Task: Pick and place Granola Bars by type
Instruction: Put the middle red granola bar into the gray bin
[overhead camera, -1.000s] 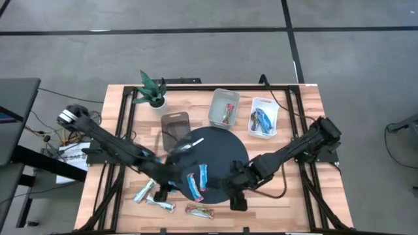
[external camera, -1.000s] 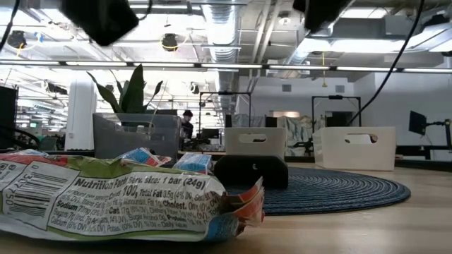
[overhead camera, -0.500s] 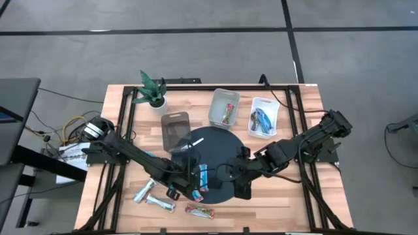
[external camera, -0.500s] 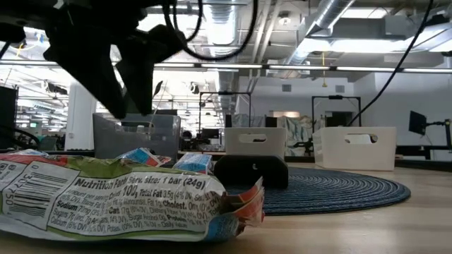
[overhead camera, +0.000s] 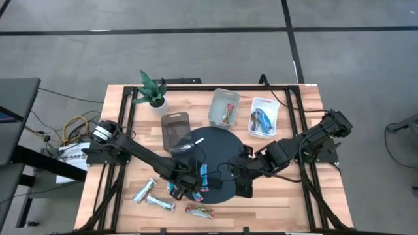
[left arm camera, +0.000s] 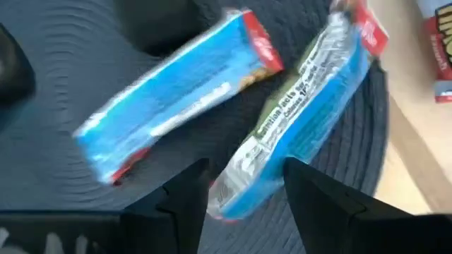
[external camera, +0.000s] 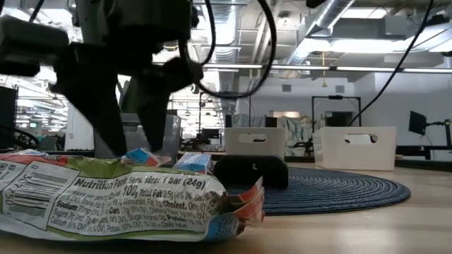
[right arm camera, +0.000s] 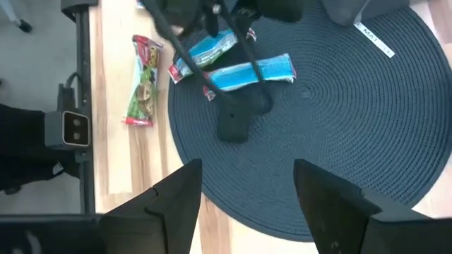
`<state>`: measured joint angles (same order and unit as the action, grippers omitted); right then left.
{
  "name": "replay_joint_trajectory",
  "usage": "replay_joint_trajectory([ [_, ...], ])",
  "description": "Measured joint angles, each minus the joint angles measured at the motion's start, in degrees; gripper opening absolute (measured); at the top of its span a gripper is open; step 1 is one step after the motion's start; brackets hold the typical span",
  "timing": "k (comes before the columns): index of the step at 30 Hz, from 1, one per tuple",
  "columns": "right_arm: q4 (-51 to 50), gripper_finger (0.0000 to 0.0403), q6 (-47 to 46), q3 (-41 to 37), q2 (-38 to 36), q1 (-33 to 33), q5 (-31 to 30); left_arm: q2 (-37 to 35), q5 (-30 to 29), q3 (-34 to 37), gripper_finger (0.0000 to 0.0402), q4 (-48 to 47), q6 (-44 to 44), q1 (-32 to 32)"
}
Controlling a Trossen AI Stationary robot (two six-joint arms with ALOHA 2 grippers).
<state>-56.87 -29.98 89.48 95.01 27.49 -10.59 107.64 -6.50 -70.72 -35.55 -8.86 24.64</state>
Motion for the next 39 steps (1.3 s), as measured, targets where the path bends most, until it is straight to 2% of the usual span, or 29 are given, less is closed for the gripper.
replay_joint_trajectory([
  [4, -0.13, 0.0213, 0.27, 0.02, -1.05, 0.0, -0.02, 1.4, 1.99, 0.0, 0.0178, 0.15, -0.04, 0.0],
  [9, -0.39, 0.0206, 0.37, 0.0, -2.62, -0.26, -0.29, 1.33, 0.6, 0.0, 0.0166, 1.51, -0.06, -0.26],
  [12, -0.8, 0.0198, 0.39, 0.02, -3.71, -0.42, -1.37, 1.31, 0.77, 0.0, 0.0128, 1.61, 0.84, -0.51],
  [17, -1.49, 0.0182, 0.39, 0.02, -5.61, -0.42, -2.32, 1.2, 2.85, 0.0, 0.0024, 1.61, 3.64, -0.52],
  [18, -1.47, 0.0178, 0.39, 0.02, -6.07, -0.4, -2.83, 1.12, 3.55, 0.0, 0.0014, 1.54, 4.46, -0.52],
  [23, -2.93, 0.0162, 0.39, 0.02, -8.15, -0.42, -4.71, -0.08, 4.9, -0.99, 0.0004, -2.47, 8.05, -0.56],
  [27, -4.34, 0.0149, 0.37, 0.02, -9.71, -0.5, -5.55, -4.56, 2.83, -3.87, 0.0002, -4.73, 11.89, -2.18],
  [31, -6.0, 0.0138, -0.02, 0.02, -10.88, -0.62, -6.05, -10.98, -3.95, -5.9, 0.0001, -5.97, 17.41, -6.77],
  [35, -7.88, 0.0129, -1.1, 0.02, -11.98, -0.64, -6.28, -18.56, -10.19, -7.18, 0.0, -4.82, 23.37, -15.05],
  [37, -8.15, 0.0127, -1.51, 0.01, -12.37, -0.64, -6.48, -21.47, -11.48, -7.21, 0.0, -1.76, 24.07, -20.72],
  [39, -8.34, 0.0125, -1.55, 0.0, -12.75, -0.64, -7.06, -23.5, -10.16, -7.21, 0.0, 2.71, 23.89, -26.88],
])
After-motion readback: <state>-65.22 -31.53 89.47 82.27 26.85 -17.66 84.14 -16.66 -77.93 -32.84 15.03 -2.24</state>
